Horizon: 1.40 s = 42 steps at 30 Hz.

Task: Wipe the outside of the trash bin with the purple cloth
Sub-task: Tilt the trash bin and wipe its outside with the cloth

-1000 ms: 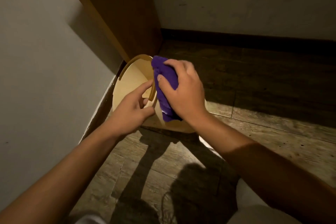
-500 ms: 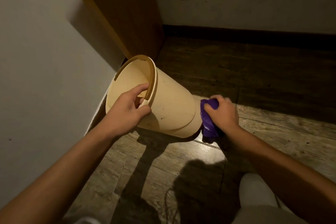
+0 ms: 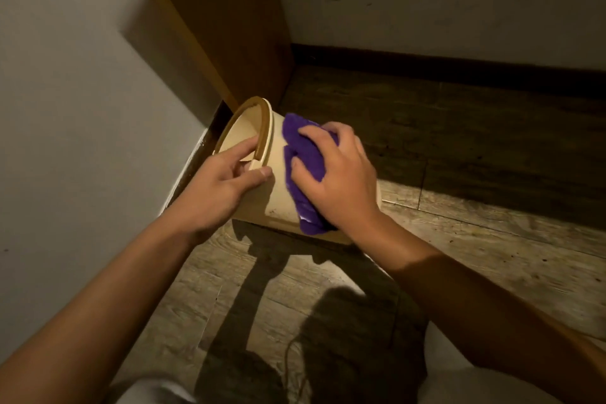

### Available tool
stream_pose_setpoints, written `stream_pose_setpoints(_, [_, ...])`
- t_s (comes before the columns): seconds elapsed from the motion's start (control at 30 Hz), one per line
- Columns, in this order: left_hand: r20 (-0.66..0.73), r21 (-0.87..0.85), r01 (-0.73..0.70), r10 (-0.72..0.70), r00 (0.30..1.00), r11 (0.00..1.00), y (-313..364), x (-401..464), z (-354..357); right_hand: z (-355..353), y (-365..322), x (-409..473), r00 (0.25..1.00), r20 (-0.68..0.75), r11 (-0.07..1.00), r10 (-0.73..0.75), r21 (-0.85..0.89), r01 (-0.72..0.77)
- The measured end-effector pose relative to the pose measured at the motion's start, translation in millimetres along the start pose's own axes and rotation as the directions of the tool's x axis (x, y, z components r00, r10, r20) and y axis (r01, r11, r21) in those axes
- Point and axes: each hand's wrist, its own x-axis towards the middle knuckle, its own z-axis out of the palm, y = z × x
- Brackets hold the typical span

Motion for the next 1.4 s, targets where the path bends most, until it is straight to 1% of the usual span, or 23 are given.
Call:
stream_pose_setpoints(0.1, [-0.04,0.09,0.045,-0.042,0.998,0.995,-13.6,-4.7,-13.6,10.1,41.6,-1.1,0.988,0.001,0.988,0.153,-0.003,-0.153])
stream_pose_setpoints(0.17, [-0.058,0.198,0.05,-0.039,0.998,0.979,-16.9,-8.3,-18.6,16.1,75.1,-4.7,0.952,0.096,0.956,0.291,-0.052,-0.287])
stream_pose_setpoints(0.2, [-0.04,0.246,0.049,-0.04,0.998,0.968,-17.2,-10.9,-19.5,19.0,90.7,-9.6,0.916,0.172,0.931,0.362,-0.113,-0.347])
stream_pose_setpoints(0.27, [0.028,0.288,0.056,-0.067,0.997,0.956,-18.1,-15.6,-17.3,23.7,117.3,-26.2,0.809,0.319,0.868,0.493,-0.237,-0.435])
stream_pose_setpoints(0.3, [0.061,0.299,0.059,-0.081,0.995,0.953,-18.8,-17.7,-16.2,25.5,125.3,-35.4,0.76,0.354,0.838,0.545,-0.247,-0.486])
stream_pose_setpoints(0.33, [0.089,0.307,0.058,-0.089,0.992,0.95,-19.8,-19.3,-14.3,26.9,130.2,-42.7,0.729,0.354,0.81,0.586,-0.216,-0.546])
stream_pose_setpoints(0.37, [0.105,0.312,0.056,-0.093,0.99,0.949,-21.3,-19.8,-12.0,25.9,131.8,-46.3,0.715,0.334,0.784,0.614,-0.159,-0.599])
stream_pose_setpoints(0.43, [0.093,0.329,0.047,-0.082,0.992,0.943,-21.3,-19.0,-12.0,19.7,124.2,-35.4,0.742,0.273,0.772,0.612,-0.003,-0.636])
stream_pose_setpoints(0.5, [0.089,0.347,0.032,-0.067,0.994,0.937,-21.3,-18.4,-14.8,8.6,105.6,-6.2,0.801,0.243,0.784,0.548,0.185,-0.593])
stream_pose_setpoints(0.57, [0.1,0.372,0.012,-0.053,0.994,0.928,-22.5,-18.7,-15.3,-3.5,78.4,28.6,0.876,0.229,0.818,0.424,0.317,-0.479])
stream_pose_setpoints(0.63, [0.097,0.38,0.008,-0.048,0.994,0.925,-22.0,-20.1,-11.8,-12.1,45.2,56.7,0.905,0.271,0.823,0.329,0.388,-0.415])
stream_pose_setpoints(0.7, [0.068,0.371,0.004,-0.032,0.997,0.929,-18.2,-19.4,-7.5,-10.4,18.8,66.2,0.91,0.318,0.831,0.266,0.403,-0.384])
stream_pose_setpoints(0.73, [0.056,0.35,0.001,-0.021,0.998,0.937,-16.5,-18.5,-6.9,-6.7,9.3,62.3,0.916,0.316,0.843,0.249,0.394,-0.366])
stream_pose_setpoints(0.8, [0.029,0.287,-0.005,-0.003,1.0,0.958,-14.9,-16.0,-6.6,0.4,-4.3,40.0,0.955,0.216,0.898,0.201,0.348,-0.268])
stream_pose_setpoints(0.87, [-0.033,0.214,0.006,0.001,0.999,0.977,-15.3,-14.3,-8.3,4.2,-13.6,8.8,0.991,0.11,0.947,0.076,0.303,-0.107])
stream_pose_setpoints(0.93, [-0.083,0.173,0.022,-0.007,0.996,0.985,-18.6,-12.2,-9.7,7.3,-13.5,-22.3,0.997,0.059,0.976,-0.054,0.212,0.04])
stream_pose_setpoints(1.03, [-0.122,0.156,0.065,-0.046,0.991,0.986,-22.7,-11.0,-12.1,14.4,1.1,-57.1,0.974,0.076,0.975,-0.213,0.076,0.208])
stream_pose_setpoints(1.1, [-0.165,0.106,0.095,-0.076,0.983,0.99,-23.2,-9.4,-15.0,18.0,16.7,-68.3,0.961,0.107,0.967,-0.255,0.018,0.255])
stream_pose_setpoints(1.17, [-0.207,0.06,0.115,-0.1,0.973,0.992,-21.7,-6.3,-18.3,18.2,32.1,-71.9,0.978,0.102,0.984,-0.18,0.015,0.179])
stream_pose_setpoints(1.23, [-0.202,0.056,0.114,-0.1,0.974,0.992,-21.4,-4.9,-18.4,16.4,47.9,-72.1,0.995,0.1,1.0,-0.024,0.001,0.024])
stream_pose_setpoints(1.27, [-0.184,0.07,0.108,-0.094,0.978,0.992,-21.4,-5.1,-17.2,15.7,57.7,-71.2,0.99,0.121,0.998,0.067,-0.024,-0.064])
stream_pose_setpoints(1.33, [-0.145,0.136,0.087,-0.067,0.987,0.987,-21.6,-5.9,-14.3,13.5,76.6,-67.4,0.944,0.192,0.963,0.268,-0.093,-0.254])
stream_pose_setpoints(1.4, [-0.087,0.199,0.034,-0.017,0.996,0.979,-19.4,-6.4,-13.2,8.5,91.7,-61.8,0.881,0.217,0.907,0.42,-0.127,-0.402])
